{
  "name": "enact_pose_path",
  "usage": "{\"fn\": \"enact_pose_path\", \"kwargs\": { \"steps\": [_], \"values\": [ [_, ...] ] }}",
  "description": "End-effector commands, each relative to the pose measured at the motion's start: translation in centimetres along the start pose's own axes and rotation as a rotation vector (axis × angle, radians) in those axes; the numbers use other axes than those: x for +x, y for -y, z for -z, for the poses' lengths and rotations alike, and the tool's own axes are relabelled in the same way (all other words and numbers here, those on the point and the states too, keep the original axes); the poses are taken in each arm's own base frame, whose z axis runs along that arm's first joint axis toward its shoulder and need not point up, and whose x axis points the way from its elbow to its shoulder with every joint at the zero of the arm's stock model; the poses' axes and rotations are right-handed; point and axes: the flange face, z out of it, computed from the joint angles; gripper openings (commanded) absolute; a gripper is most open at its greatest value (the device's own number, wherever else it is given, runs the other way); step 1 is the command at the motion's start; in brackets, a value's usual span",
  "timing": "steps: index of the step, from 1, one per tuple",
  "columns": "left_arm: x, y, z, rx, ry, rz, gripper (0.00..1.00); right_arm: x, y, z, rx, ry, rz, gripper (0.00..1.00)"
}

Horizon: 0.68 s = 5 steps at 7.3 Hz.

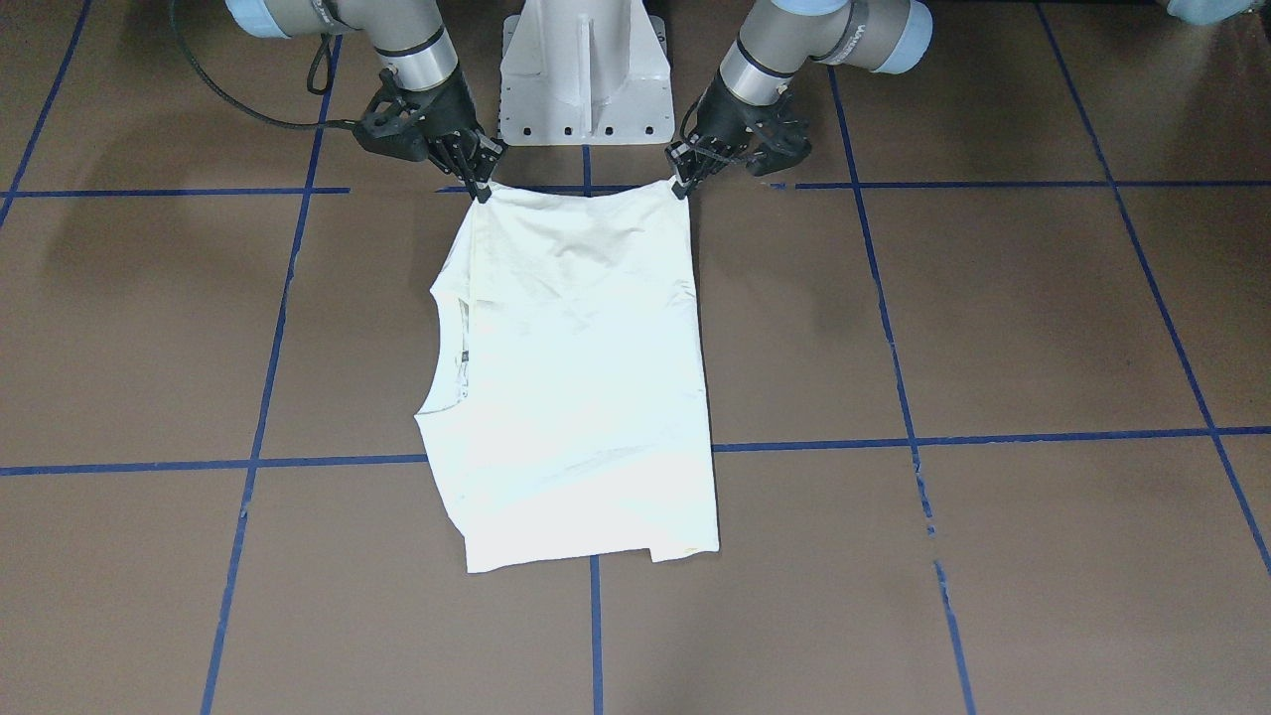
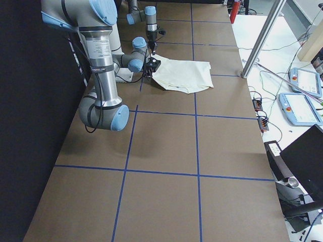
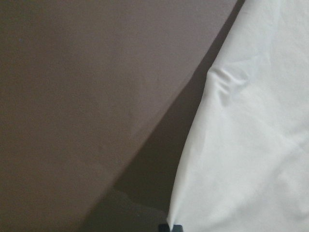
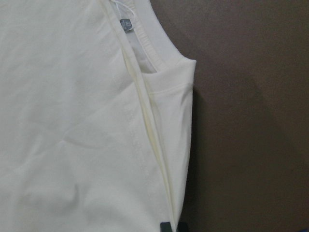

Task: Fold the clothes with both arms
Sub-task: 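Bring both grippers to the shirt's near corners and grasp them, then lift the near edge with both grippers and fold it toward the far edge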

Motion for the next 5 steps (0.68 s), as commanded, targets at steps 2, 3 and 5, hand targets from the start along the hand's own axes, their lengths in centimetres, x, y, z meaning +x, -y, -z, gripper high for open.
{"fn": "enact_pose_path", "kwargs": {
  "steps": [2, 3, 5],
  "values": [
    [2.8, -3.3, 8.0, -0.022, -0.011, 0.032, 0.00, -0.3, -0.3, 5.4, -0.061, 0.068, -0.066, 0.00],
    [3.7, -1.8, 6.6, 0.023, 0.018, 0.002, 0.00, -1.8, 3.8, 5.9, 0.011, 0.094, -0.109, 0.00],
    [8.8, 5.5, 5.5, 0.150, 0.000, -0.058, 0.00, -6.8, 14.0, 5.2, 0.055, 0.091, -0.222, 0.00]
  ]
}}
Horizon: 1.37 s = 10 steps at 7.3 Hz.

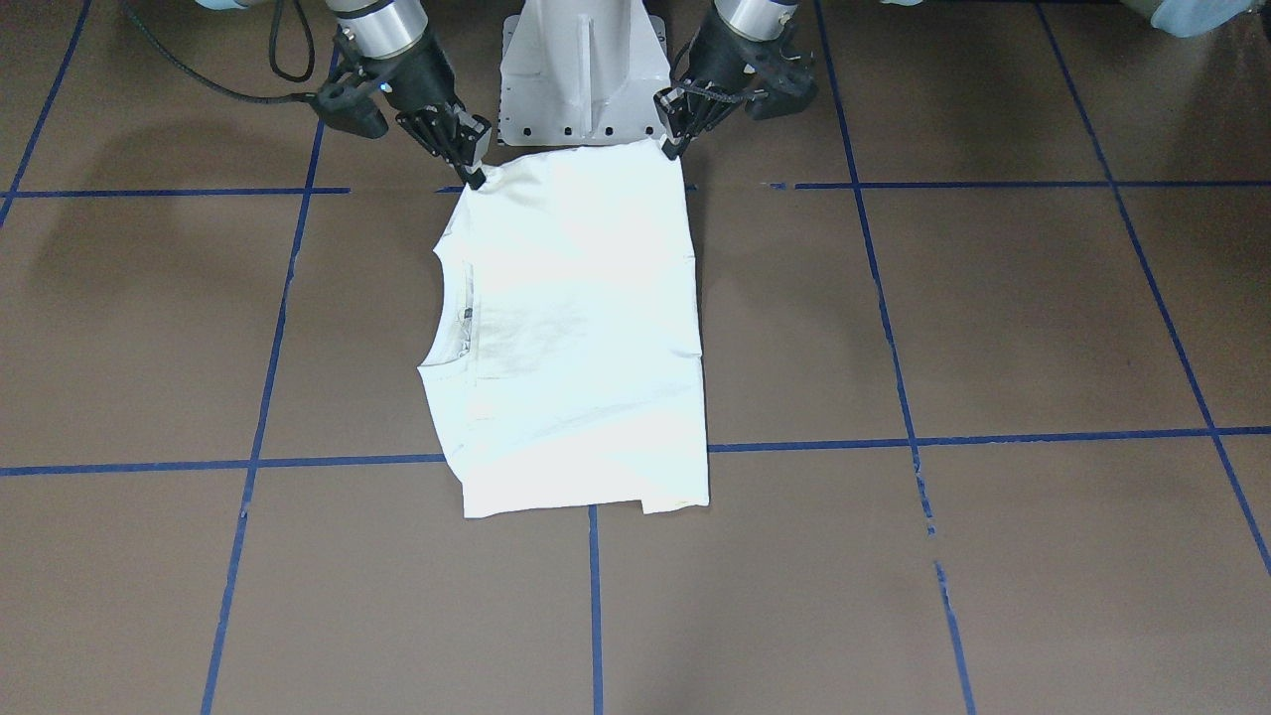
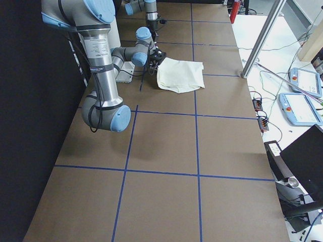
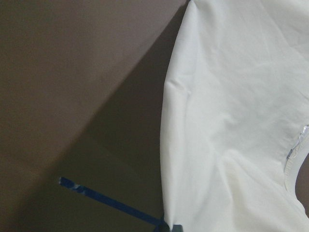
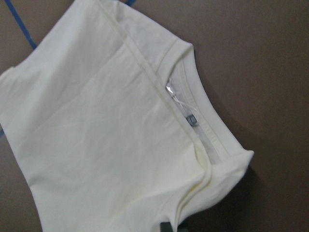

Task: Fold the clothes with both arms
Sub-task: 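Lift the near edge with both grippers and fold it toward the far edge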

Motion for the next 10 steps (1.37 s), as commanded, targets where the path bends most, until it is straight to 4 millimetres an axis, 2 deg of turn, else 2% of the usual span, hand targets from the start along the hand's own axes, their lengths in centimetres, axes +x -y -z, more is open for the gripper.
{"fn": "enact_pose_path", "kwargs": {
  "steps": [1, 2, 3, 4, 5, 6, 8, 9, 10],
  "values": [
    [4.0, 7.2, -0.8, 0.120, -0.008, -0.052, 0.00, -6.5, 9.1, -2.4, 0.058, -0.017, -0.100, 0.00],
    [5.8, 9.7, -1.4, 0.159, -0.005, -0.058, 0.00, -8.5, 11.1, -4.1, 0.087, -0.034, -0.119, 0.00],
    [7.3, 12.1, -3.0, 0.190, 0.019, -0.068, 0.00, -10.3, 13.3, -5.6, 0.117, -0.052, -0.139, 0.00],
    [8.3, 14.2, -4.6, 0.211, 0.019, -0.074, 0.00, -11.9, 14.7, -7.4, 0.136, -0.079, -0.122, 0.00],
    [8.5, 16.1, -6.2, 0.224, 0.015, -0.071, 0.00, -13.1, 15.7, -9.3, 0.146, -0.110, -0.122, 0.00],
    [9.0, 16.8, -7.3, 0.228, 0.011, -0.093, 0.00, -13.9, 16.1, -10.2, 0.139, -0.128, -0.124, 0.00],
    [9.2, 19.3, -9.2, 0.248, 0.003, -0.146, 0.00, -14.0, 17.4, -12.1, 0.146, -0.148, -0.094, 0.00],
    [8.6, 20.5, -10.4, 0.256, 0.012, -0.155, 0.14, -13.8, 18.1, -13.3, 0.146, -0.144, -0.092, 0.00],
    [8.6, 21.7, -10.2, 0.273, 0.012, -0.193, 0.35, -13.9, 18.6, -13.5, 0.150, -0.147, -0.094, 0.00]
  ]
}}
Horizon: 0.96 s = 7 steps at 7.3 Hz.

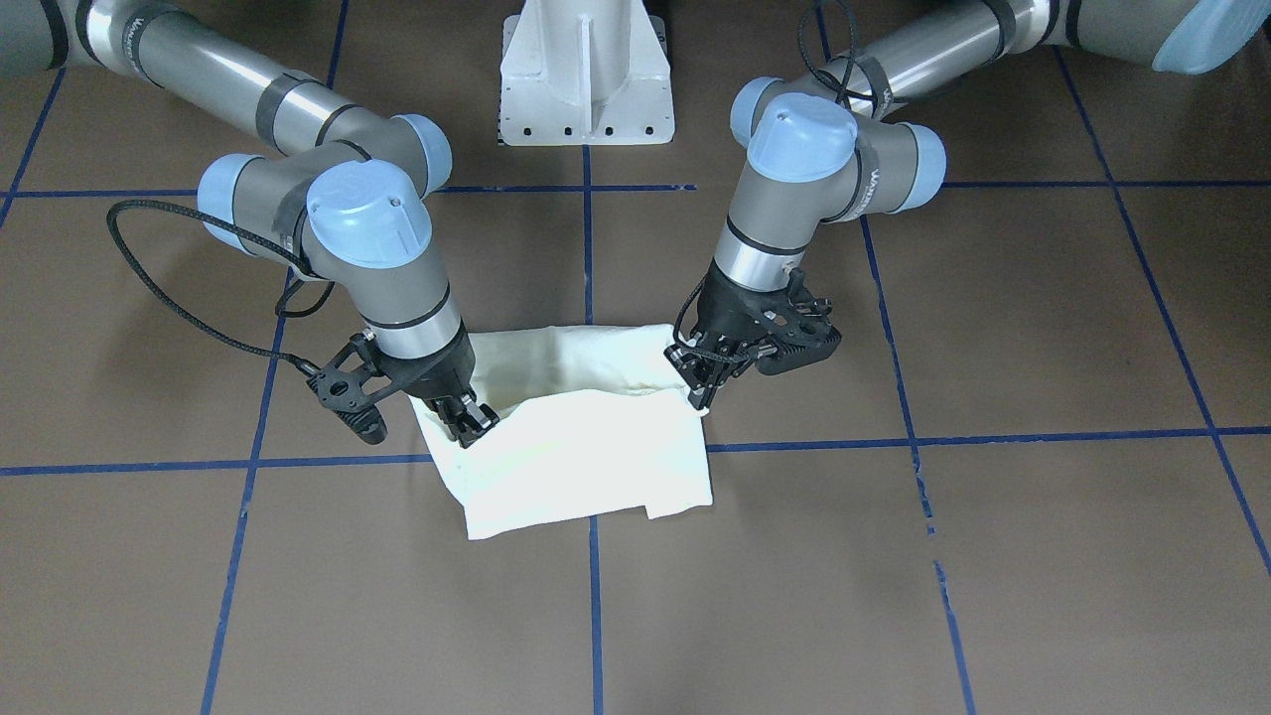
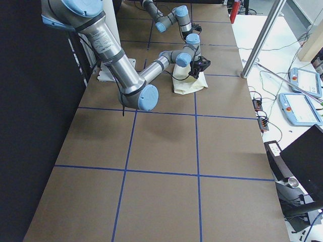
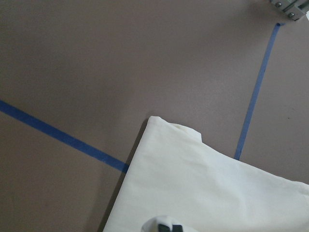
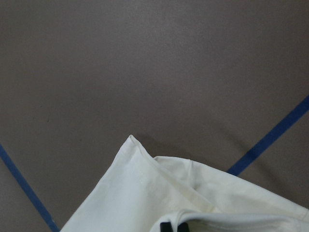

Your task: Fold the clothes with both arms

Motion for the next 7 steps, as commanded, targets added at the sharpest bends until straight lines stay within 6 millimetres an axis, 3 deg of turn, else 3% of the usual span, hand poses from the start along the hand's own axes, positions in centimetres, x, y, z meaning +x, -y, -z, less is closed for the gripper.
{"fn": "enact_pose_path", "kwargs": {
  "steps": [1, 2, 3, 4, 5, 7],
  "values": [
    [-0.6, 3.9, 0.2, 0.049, -0.012, -0.047, 0.36, -0.1, 1.5, -1.2, 0.013, -0.011, 0.030, 0.00],
    [-0.8, 4.7, 1.4, 0.055, -0.043, -0.054, 0.34, -0.3, 1.8, -1.0, 0.016, -0.008, 0.038, 0.00],
    [-4.0, 4.6, 0.7, 0.053, -0.080, -0.069, 0.04, -0.3, 2.4, -0.9, 0.018, -0.009, 0.039, 0.00],
    [-7.4, 3.5, 0.0, 0.039, -0.155, -0.091, 0.00, -0.4, 2.8, -0.7, 0.010, -0.009, 0.046, 0.00],
    [-8.5, -0.2, -2.7, -0.011, -0.167, -0.116, 0.00, -0.3, 2.9, -0.7, 0.010, -0.010, 0.047, 0.00],
    [-7.6, -4.1, -4.0, -0.067, -0.177, -0.138, 0.00, -0.5, 2.9, -0.5, 0.010, -0.007, 0.053, 0.00]
  ]
}}
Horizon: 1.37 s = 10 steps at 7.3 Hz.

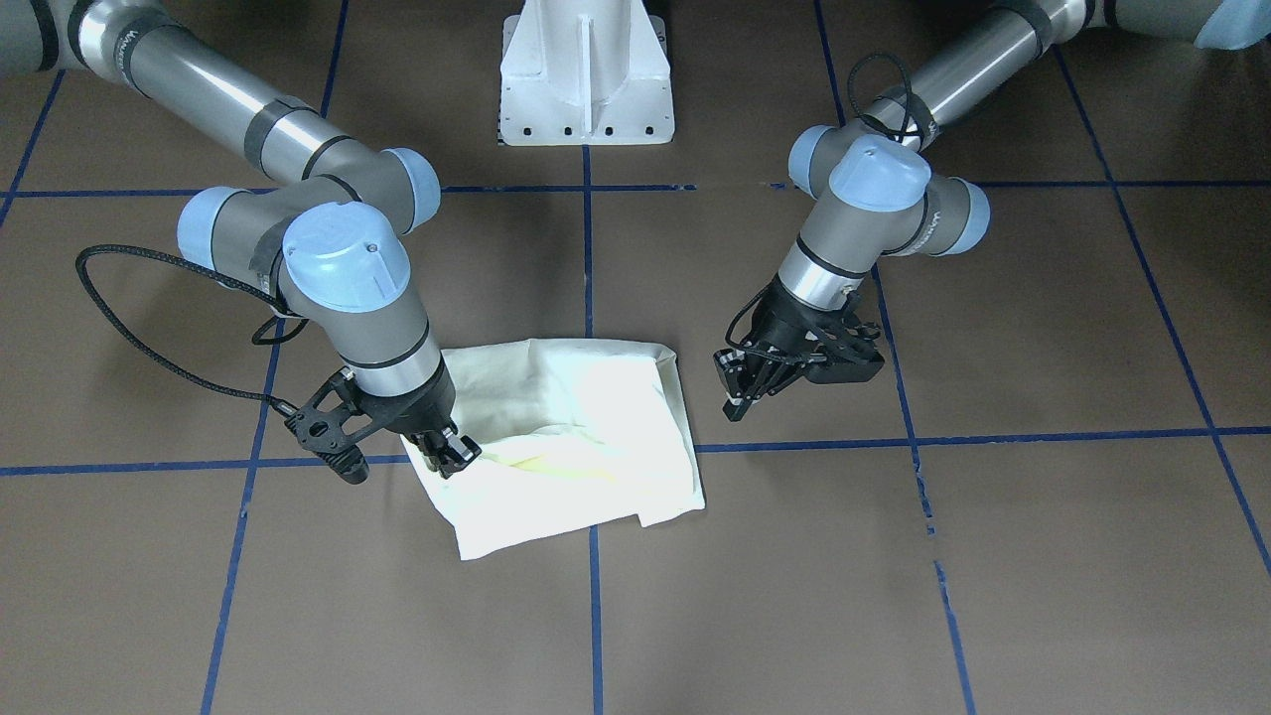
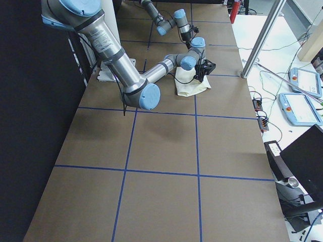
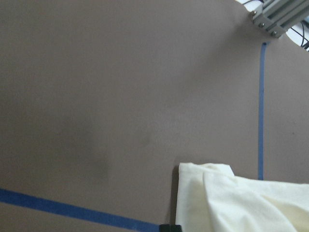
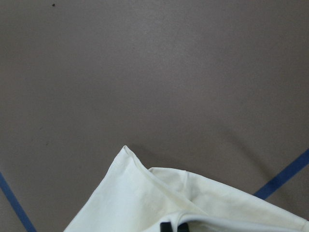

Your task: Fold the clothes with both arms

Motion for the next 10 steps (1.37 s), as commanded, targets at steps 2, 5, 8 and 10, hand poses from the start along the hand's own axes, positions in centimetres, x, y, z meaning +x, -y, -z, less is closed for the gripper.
{"fn": "enact_pose_path", "kwargs": {
  "steps": [2, 5, 8, 10],
  "values": [
    [1.7, -5.5, -0.6, -0.072, -0.129, -0.042, 0.00, -0.1, 0.0, 0.2, -0.001, 0.003, 0.002, 0.00],
    [2.3, -6.6, 0.1, -0.084, -0.246, -0.057, 0.00, -0.2, -0.1, 0.2, -0.001, 0.005, 0.001, 0.00],
    [2.1, -11.8, -0.2, -0.178, -0.263, -0.021, 0.00, -0.3, 0.3, 0.4, 0.002, 0.006, -0.002, 0.00],
    [1.8, -14.0, -0.3, -0.287, -0.256, -0.033, 0.00, -0.4, 0.2, 0.5, 0.000, 0.007, -0.002, 0.00]
  ]
}}
